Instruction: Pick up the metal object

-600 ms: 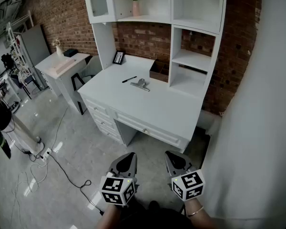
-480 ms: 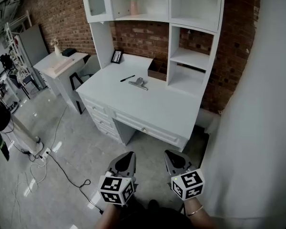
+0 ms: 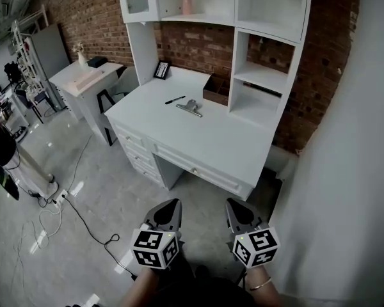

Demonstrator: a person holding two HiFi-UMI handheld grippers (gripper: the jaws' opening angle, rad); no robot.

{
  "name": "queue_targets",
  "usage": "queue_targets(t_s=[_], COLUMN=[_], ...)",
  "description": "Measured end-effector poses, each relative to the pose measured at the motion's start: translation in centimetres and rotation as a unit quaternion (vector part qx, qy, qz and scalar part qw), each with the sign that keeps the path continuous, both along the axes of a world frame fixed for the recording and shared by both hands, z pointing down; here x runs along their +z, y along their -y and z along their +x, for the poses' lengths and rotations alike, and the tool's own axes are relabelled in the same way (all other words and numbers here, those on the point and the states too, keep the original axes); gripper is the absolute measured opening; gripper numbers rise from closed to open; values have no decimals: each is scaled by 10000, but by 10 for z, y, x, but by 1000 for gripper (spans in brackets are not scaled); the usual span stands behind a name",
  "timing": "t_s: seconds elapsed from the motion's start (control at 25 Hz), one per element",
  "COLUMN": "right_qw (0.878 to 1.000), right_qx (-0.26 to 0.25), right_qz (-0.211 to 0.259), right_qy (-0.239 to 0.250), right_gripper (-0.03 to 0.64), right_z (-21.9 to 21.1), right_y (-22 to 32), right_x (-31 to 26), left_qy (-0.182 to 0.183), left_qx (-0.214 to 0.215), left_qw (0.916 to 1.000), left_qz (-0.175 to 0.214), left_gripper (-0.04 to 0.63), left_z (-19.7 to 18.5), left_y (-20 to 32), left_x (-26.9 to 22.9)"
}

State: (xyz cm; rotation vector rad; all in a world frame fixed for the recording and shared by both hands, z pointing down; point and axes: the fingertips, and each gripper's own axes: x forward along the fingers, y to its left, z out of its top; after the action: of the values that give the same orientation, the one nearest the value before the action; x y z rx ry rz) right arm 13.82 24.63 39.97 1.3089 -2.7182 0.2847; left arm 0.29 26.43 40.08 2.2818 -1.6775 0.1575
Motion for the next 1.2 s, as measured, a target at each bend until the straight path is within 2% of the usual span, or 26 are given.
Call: queue_targets(t_s=[0.32,0.48,0.76,1.2], right_qw=[9999,9997,9994,9982], right_qx=[-64,-87,9,247], right_qz=[-154,-206,-332,-529], right_qy=[-25,-34,-42,-154], right_gripper=[6,6,6,5], right_z=[-24,-46,-83,-126], right_y=[41,86,187,299], right_x=[10,14,17,28], left_qy=[-47,-55,-146,-57], left_qx=[-26,-32,220,567], left_qw=[10000,10000,9996,9981], left_qz=[77,-3,-136,-220], left_gripper=[9,11,15,135], left_z=[-25,-47,-79,-115], left_y=[48,93,194,319], left_x=[7,14,19,28])
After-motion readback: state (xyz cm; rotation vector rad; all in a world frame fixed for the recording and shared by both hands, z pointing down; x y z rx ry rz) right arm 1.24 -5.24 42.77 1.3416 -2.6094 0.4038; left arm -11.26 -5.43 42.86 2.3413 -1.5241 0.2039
